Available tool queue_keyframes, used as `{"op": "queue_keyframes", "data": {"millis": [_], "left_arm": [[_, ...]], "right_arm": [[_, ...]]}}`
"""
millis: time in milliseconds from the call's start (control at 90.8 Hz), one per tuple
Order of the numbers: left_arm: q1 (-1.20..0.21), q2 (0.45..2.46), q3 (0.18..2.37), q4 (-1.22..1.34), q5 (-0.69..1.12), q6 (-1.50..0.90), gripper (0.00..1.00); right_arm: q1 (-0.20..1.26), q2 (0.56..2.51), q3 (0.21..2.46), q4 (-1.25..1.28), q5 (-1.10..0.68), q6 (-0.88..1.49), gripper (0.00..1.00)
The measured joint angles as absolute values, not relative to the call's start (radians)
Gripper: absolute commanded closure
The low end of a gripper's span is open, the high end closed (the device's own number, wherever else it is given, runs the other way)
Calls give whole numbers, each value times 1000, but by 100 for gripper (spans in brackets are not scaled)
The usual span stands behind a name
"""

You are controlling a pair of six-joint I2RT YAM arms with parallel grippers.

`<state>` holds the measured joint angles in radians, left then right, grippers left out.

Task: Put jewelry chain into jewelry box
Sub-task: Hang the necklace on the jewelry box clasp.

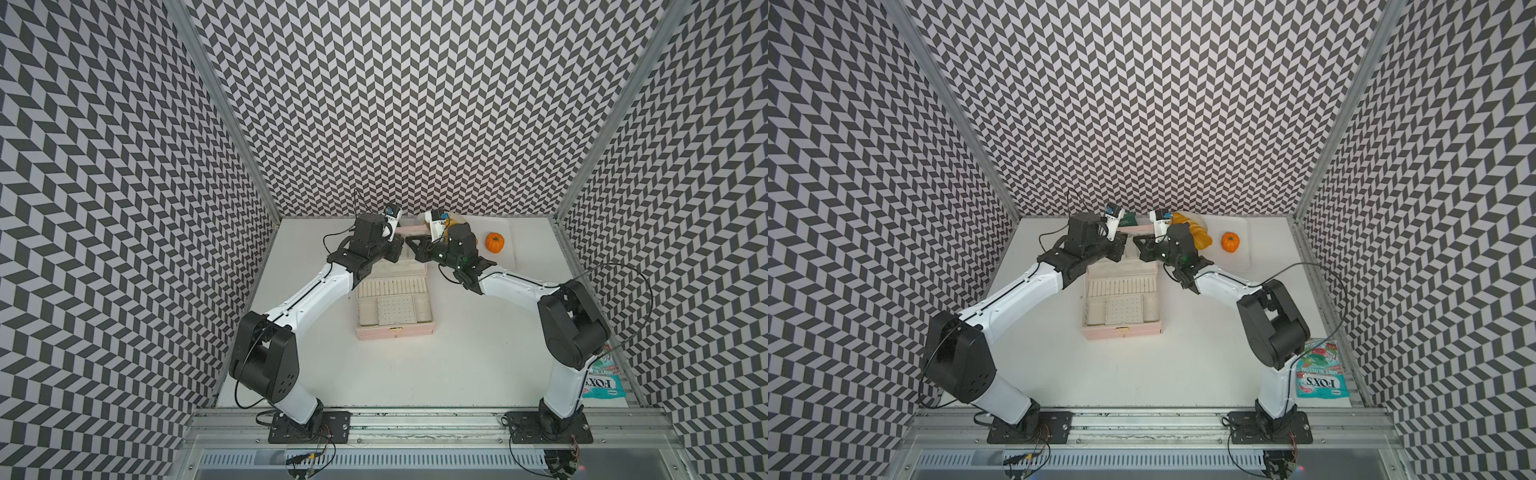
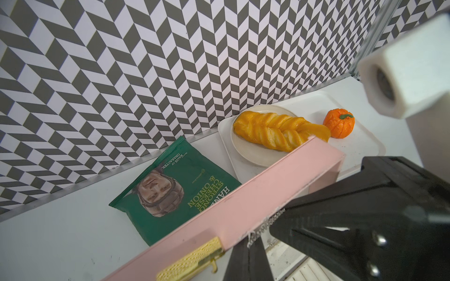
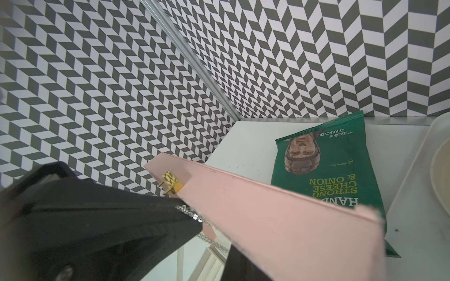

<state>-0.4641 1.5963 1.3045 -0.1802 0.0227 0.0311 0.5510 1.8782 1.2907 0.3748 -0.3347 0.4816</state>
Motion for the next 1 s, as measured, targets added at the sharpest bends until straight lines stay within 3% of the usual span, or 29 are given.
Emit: {"op": "queue_keyframes", "data": {"millis": [1002], "left_arm": [[-442,1654,1338,-200,3,1,100]], "right_arm": [[546,1930,1359,311,-339,501,100]]}}
